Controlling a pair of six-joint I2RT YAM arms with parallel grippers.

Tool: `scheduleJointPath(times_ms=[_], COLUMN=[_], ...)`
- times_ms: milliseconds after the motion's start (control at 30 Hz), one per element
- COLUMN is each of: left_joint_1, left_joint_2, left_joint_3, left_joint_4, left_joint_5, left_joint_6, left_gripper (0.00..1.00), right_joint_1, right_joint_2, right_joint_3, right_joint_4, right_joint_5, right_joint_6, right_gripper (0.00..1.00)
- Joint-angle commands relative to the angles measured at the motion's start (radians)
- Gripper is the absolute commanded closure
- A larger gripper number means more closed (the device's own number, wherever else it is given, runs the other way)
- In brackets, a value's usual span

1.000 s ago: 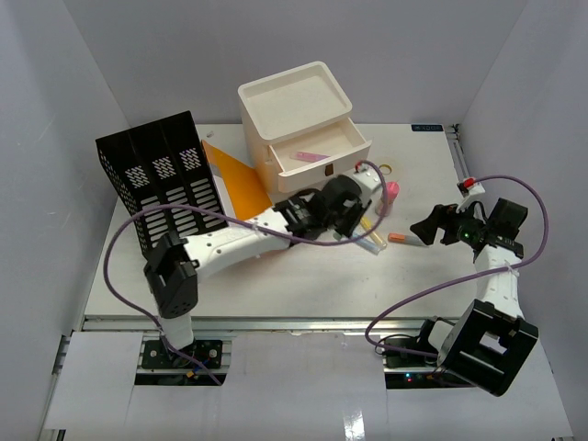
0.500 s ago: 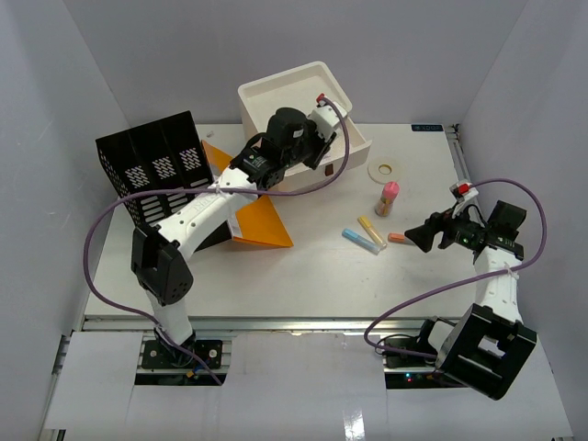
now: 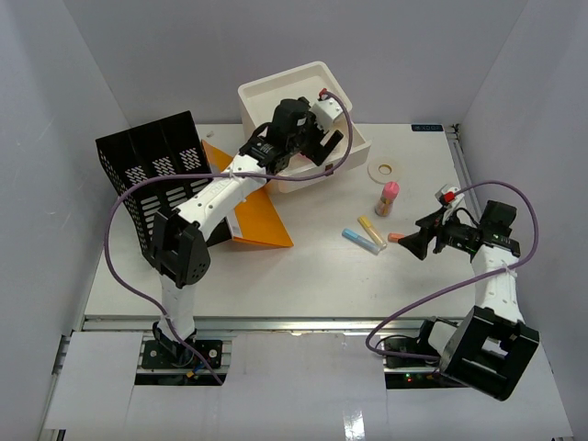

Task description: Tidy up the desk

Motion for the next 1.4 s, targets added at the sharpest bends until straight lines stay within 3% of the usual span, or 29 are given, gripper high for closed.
scheduleJointPath(times_ms=[0,100,233,400,633,800,1033,1167,1367], left_joint_1=[0.004,0.004,0.004,0.012,0.018,0.018,0.018,0.018,0.018], left_joint_2=[-0.112,-0.214,-0.472,-0.923,-1.287,-1.372,-1.394,-1.401,-1.418], left_joint_3=[0.079,0.001,-0.318,-0.884,-1.231,-1.342,-1.419,-1.442,-1.509], left_joint_4=[0.012,0.016,0.1,0.253,0.184,0.172,0.173,0.183,0.253], left_joint_5=[-0.003,0.053,0.144,0.165,0.139,0.148,0.156,0.163,0.191], left_joint_6=[-0.089,-0.203,-0.372,-0.546,-0.747,-0.841,-0.95,-0.985,-1.066], left_gripper=[0.02,0.02,0.02,0.02,0.02,0.02,0.02,0.02,0.02], right_joint_1=[0.095,0.141,0.153,0.158,0.216,0.271,0.291,0.291,0.292], right_joint_2=[0.05,0.158,0.346,0.487,0.601,0.643,0.691,0.696,0.622], right_joint_3=[0.115,0.226,0.363,0.38,0.393,0.376,0.353,0.332,0.283], right_joint_4=[-0.177,-0.293,-0.412,-0.348,-0.272,-0.206,-0.213,-0.234,-0.249], right_joint_5=[0.062,0.22,0.379,0.523,0.604,0.652,0.684,0.69,0.683], right_joint_6=[-0.408,-0.648,-0.835,-0.879,-0.871,-0.831,-0.813,-0.811,-0.796], right_gripper=[0.1,0.1,0.08,0.05,0.02,0.0,0.27,0.58,0.74])
